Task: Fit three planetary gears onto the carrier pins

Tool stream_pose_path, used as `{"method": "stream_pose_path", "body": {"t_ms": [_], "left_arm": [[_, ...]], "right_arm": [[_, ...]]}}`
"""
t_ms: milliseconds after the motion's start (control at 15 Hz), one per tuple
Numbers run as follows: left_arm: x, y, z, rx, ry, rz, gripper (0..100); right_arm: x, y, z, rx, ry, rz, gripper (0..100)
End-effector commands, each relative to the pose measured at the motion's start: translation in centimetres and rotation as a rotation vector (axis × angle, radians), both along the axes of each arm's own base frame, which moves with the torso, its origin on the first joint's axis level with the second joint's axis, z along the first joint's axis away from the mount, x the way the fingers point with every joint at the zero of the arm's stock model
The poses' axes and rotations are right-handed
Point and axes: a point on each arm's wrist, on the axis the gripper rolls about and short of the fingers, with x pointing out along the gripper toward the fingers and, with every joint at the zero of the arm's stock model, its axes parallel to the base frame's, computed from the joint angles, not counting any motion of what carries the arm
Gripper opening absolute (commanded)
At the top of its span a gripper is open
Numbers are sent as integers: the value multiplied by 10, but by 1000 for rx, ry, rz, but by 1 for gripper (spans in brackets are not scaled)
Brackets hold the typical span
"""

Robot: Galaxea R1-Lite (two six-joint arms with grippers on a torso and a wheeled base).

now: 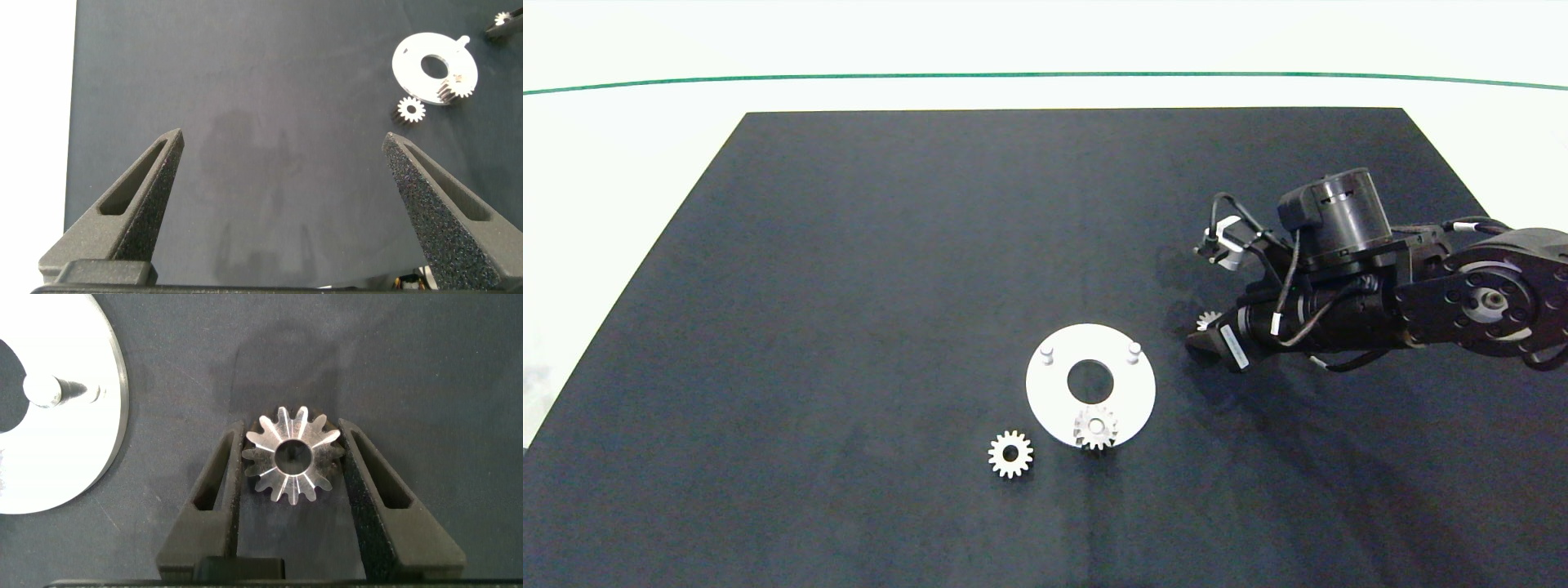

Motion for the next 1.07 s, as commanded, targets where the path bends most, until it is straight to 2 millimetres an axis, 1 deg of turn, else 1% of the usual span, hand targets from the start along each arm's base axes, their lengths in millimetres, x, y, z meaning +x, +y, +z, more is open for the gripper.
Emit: {"method": "stream_pose_path", "body": {"t_ms": [67,267,467,733,867,933,1067], "left_arm": [[1,0,0,1,5,0,100],[1,0,0,1,5,0,100],[1,0,0,1,5,0,100],[1,0,0,1,8,-3,100],[1,0,0,1,7,-3,100],[1,0,0,1,7,-3,100],[1,0,0,1,7,-3,100]], "right_arm": [[0,0,-1,-4,7,2,9],[0,0,-1,-2,6,-1,4],[-3,1,2,-2,2,8,4],[-24,12,24,16,-47,69,4],[-40,22,36,23,-67,115,4],[-48,27,40,21,-72,140,4],[-55,37,45,12,-91,156,4]]}}
